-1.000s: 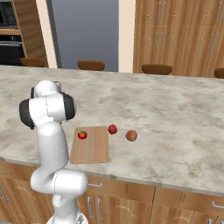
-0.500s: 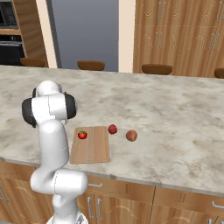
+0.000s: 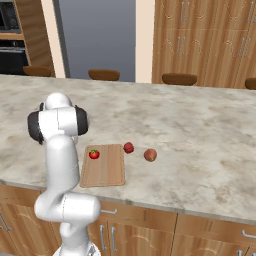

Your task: Place the avocado, onion, tomato, and bell pepper on the cutting board.

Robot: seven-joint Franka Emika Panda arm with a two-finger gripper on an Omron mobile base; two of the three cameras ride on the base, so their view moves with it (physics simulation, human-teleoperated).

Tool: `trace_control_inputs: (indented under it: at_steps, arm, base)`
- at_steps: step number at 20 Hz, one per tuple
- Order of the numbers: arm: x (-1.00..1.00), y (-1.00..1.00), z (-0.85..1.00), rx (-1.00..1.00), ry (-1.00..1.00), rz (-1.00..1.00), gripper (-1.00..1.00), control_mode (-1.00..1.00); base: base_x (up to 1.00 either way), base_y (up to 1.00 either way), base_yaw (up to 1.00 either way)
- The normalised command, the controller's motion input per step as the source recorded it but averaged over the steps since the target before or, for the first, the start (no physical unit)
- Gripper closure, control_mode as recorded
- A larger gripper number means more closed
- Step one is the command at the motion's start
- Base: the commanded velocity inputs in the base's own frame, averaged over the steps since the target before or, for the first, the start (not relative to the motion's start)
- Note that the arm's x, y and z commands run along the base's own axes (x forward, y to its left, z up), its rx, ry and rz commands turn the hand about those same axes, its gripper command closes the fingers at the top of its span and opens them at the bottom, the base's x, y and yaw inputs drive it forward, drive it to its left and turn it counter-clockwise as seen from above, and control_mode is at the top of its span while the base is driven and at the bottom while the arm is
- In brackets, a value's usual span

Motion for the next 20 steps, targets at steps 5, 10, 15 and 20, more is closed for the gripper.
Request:
trace_control_inputs:
  at_steps: [5,10,15,20]
  arm:
    - [-0.07,0.0,0.13,-0.01,-0.03,0.0,1.0,-1.0]
    - [-0.26,0.0,0.83,0.0,-0.18,0.0,1.0,-1.0]
    - [-0.42,-0.06,0.99,0.0,-0.25,0.0,1.0,-1.0]
    - [-0.55,-0.35,0.84,0.0,-0.27,0.04,1.0,-1.0]
  base:
    - [0.0,0.0,0.0]
    - [0.0,0.0,0.0]
    - [0.0,0.0,0.0]
    - [0.0,0.0,0.0]
